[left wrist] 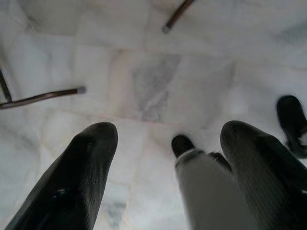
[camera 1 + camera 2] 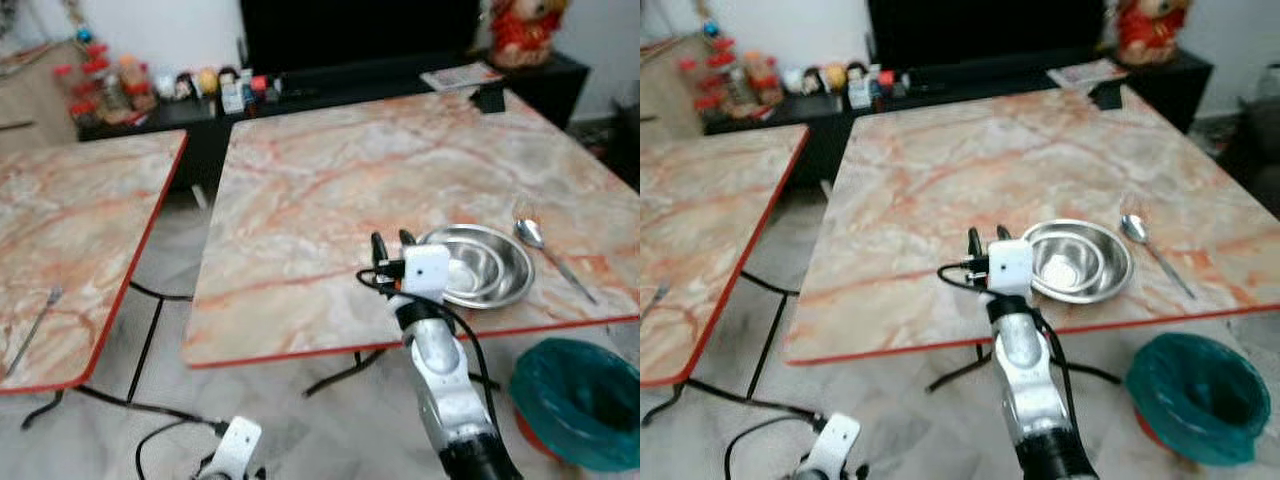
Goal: Setting the table
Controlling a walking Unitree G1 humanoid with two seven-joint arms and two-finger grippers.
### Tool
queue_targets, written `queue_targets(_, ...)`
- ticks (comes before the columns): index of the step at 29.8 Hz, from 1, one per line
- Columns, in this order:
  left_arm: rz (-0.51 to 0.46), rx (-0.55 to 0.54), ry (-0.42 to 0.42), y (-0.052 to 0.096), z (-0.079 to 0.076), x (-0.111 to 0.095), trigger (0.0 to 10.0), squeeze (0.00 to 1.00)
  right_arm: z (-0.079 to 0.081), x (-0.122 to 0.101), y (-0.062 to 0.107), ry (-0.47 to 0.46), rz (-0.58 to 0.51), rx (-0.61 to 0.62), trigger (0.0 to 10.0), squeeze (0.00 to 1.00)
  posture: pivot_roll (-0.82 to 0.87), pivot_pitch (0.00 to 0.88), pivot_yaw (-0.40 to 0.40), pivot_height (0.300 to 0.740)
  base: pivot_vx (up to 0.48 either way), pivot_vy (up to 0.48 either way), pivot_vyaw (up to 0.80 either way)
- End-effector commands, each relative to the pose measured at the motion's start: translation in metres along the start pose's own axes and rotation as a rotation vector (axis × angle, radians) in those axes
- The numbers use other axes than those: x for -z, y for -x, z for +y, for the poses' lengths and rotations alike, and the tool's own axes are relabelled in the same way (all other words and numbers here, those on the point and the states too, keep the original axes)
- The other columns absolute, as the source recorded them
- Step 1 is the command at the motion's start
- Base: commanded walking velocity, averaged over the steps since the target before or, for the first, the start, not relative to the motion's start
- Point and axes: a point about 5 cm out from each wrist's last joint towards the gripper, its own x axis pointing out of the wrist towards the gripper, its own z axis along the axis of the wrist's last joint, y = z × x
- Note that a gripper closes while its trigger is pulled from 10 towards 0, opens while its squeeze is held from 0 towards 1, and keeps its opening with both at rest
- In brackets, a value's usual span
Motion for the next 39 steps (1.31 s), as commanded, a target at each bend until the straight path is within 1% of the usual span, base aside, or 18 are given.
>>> queue_targets(1, 0.056, -0.023, 0.011, 0.004, 0.008, 0.016, 10.0, 0.00, 0.014, -0.005, -0.003, -0.010, -0.019, -0.044, 10.0, 0.00, -0.01, 0.000, 0.081, 0.740, 0.000, 0.469, 0.00)
queue_targets(5, 0.056, -0.023, 0.014, 0.004, 0.008, 0.015, 10.0, 0.00, 0.014, -0.004, -0.003, -0.010, -0.019, -0.050, 10.0, 0.00, -0.01, 0.000, 0.078, 0.740, 0.000, 0.467, 0.00)
queue_targets(14, 0.056, -0.023, 0.014, 0.004, 0.007, 0.015, 10.0, 0.00, 0.012, 0.008, 0.001, -0.005, 0.027, -0.053, 10.0, 0.00, -0.01, 0.000, 0.076, 0.740, 0.000, 0.465, 0.00)
queue_targets(39, 0.057, -0.022, 0.018, 0.004, 0.006, 0.015, 10.0, 0.00, 0.013, 0.012, 0.001, -0.003, 0.046, -0.065, 10.0, 0.00, -0.01, 0.000, 0.071, 0.740, 0.000, 0.457, 0.00)
